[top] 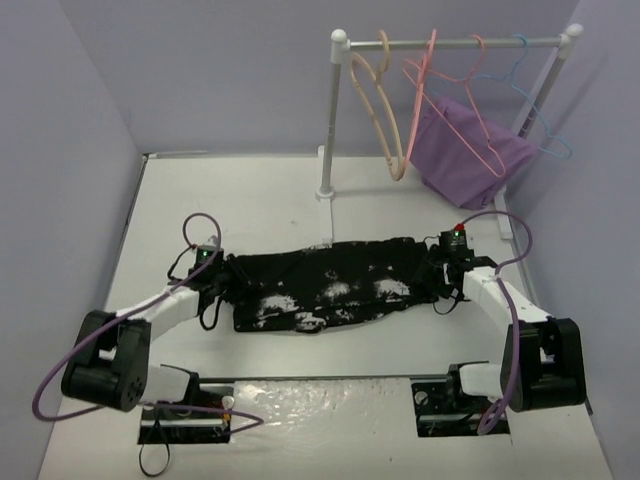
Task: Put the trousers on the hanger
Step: Fold the trousers at the center of the board, then pick up the hanger from the clothesline.
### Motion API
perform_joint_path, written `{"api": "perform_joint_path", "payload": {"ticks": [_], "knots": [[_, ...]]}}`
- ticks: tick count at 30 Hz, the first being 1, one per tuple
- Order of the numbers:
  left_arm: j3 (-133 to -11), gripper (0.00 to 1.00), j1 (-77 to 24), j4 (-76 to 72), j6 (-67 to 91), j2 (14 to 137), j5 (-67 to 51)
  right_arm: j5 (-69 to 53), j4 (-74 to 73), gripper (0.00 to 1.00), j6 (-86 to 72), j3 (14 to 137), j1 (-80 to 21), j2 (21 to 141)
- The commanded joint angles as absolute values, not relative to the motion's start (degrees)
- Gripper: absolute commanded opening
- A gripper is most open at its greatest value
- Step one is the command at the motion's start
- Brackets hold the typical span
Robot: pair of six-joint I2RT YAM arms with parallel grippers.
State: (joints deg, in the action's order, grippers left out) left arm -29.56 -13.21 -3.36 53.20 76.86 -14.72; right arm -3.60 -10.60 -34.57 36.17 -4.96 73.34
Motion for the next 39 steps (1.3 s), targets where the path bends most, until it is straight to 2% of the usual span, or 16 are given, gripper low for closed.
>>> {"api": "perform_joint_path", "payload": {"ticks": [1,6,12,18,22,30,39], "knots": [[-29.8,0.38,-13.2,7.8,51.6,73.0,-9.7,3.3,-18.0,0.46,-33.1,39.0,-4.0,72.9],[-43.1,0.50,-13.6,14.8,42.0,71.2,-7.6,6.8,-21.6,0.48,-28.6,48.7,-6.0,68.4],[-59.4,0.74,-14.7,24.7,32.3,67.9,-2.1,9.9,-26.3,0.68,-21.8,61.9,-6.5,62.3],[-74.7,0.89,-16.9,29.8,28.5,67.8,-0.6,3.5,-27.1,0.74,-15.8,69.1,-6.5,58.0],[-80.8,0.94,-20.6,31.3,26.9,69.1,2.1,-0.5,-26.3,0.75,-11.3,78.5,-6.6,57.6],[-77.6,0.96,-22.7,34.6,25.5,66.7,7.7,-9.7,-25.9,0.71,-5.2,101.8,-8.6,71.4],[-70.2,0.96,-22.4,39.0,27.0,61.0,8.0,-2.3,-25.5,0.68,-2.8,122.0,-20.8,89.3]]}}
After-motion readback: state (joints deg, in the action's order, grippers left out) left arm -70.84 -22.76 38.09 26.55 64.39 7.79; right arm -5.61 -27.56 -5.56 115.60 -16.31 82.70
